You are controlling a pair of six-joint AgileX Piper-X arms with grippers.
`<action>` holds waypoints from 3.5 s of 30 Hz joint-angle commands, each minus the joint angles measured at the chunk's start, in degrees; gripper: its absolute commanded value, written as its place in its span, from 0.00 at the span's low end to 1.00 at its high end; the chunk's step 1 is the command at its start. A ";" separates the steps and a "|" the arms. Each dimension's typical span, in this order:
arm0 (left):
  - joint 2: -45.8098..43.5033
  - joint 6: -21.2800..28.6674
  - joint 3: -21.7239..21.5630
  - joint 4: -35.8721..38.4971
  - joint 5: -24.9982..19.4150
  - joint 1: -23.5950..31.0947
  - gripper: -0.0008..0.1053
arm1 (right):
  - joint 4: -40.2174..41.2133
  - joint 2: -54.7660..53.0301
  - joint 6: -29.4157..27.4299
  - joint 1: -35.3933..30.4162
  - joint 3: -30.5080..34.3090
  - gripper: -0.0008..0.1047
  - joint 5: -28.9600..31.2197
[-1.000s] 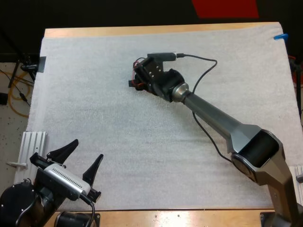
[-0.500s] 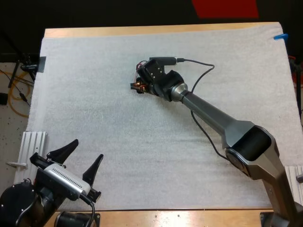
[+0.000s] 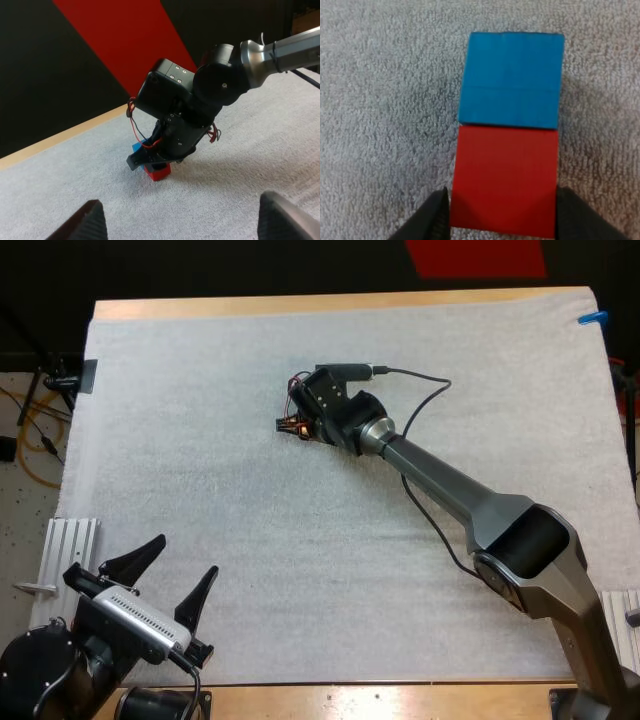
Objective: Stack red cube on blue cube
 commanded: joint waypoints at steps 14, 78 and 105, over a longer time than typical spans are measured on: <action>0.14 -0.13 -0.57 -0.47 -0.46 -0.21 0.60 | 5.44 -6.94 -1.45 0.94 -0.53 0.30 1.36; 0.14 -0.13 -0.57 -0.47 -0.46 -0.21 0.60 | -6.05 -1.65 -2.27 -2.63 -2.70 0.43 -0.17; 0.14 0.32 -0.57 -0.47 -0.58 -0.21 0.60 | 6.42 -15.77 -11.08 -1.32 -2.83 0.73 5.68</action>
